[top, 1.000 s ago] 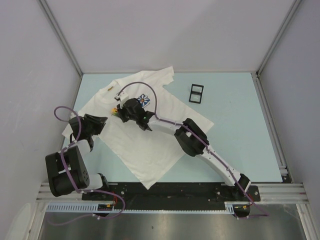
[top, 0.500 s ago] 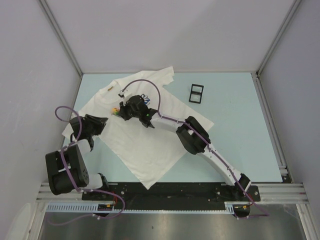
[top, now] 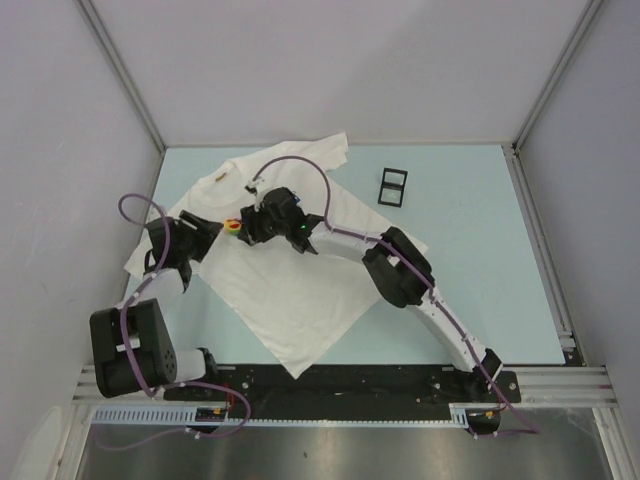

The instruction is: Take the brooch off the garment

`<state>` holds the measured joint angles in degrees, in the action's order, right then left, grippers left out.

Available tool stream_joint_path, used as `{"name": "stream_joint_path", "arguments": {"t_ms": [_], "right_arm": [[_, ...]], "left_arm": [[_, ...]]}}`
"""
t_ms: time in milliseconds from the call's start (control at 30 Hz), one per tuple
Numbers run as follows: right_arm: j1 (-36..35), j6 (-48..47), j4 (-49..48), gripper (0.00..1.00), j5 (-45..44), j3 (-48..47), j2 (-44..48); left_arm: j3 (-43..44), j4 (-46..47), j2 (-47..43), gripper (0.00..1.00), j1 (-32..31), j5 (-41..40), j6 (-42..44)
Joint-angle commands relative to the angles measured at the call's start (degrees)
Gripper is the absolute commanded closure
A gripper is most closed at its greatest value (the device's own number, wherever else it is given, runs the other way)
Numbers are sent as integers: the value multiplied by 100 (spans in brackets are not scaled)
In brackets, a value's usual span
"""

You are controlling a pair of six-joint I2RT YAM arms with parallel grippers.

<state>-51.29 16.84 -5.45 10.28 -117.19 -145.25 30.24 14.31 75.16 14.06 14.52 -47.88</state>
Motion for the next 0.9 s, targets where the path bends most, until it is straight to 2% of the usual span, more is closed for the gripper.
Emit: {"name": "stream_joint_path", "arguments": {"t_ms": [0,33,67,100,133,200,400,567,667,867], "right_arm": [[565,1179,-1043,45,193,1598,1768],[672,1512,-1437,46,202,2220,1955],[777,1576,-1537,46,202,2496,2113],[909,1568,-1564,47,98,2673,2402],[988,1420,-1451,47,10,2814,2509],[1112,1252,-1240,47,-192,3087,2685],[1586,839,-914,47,-45,3659,3064],[1868,778,-1010,48,184,3870,3292],[1877,698,-966,47,246,3870,3310],[1938,724,-1098,48,491,3888,3258]], "left_arm": [[1246,-1673,-335,34,-1033,-1948,954],[1448,-1938,-196,34,-1237,-2275,1051],[1867,-2454,-72,36,-1614,-2827,1174],[2063,-2685,42,39,-1731,-3015,1219],[2248,-2905,226,50,-1819,-3156,1219],[2749,-3372,779,59,-2047,-3393,1202],[4744,-5112,2546,55,-2935,-4930,1325],[5736,-5683,3329,59,-3260,-5231,1491],[6220,-6069,3856,55,-3296,-5310,1554],[6380,-6133,4218,55,-3287,-5425,1667]]}}
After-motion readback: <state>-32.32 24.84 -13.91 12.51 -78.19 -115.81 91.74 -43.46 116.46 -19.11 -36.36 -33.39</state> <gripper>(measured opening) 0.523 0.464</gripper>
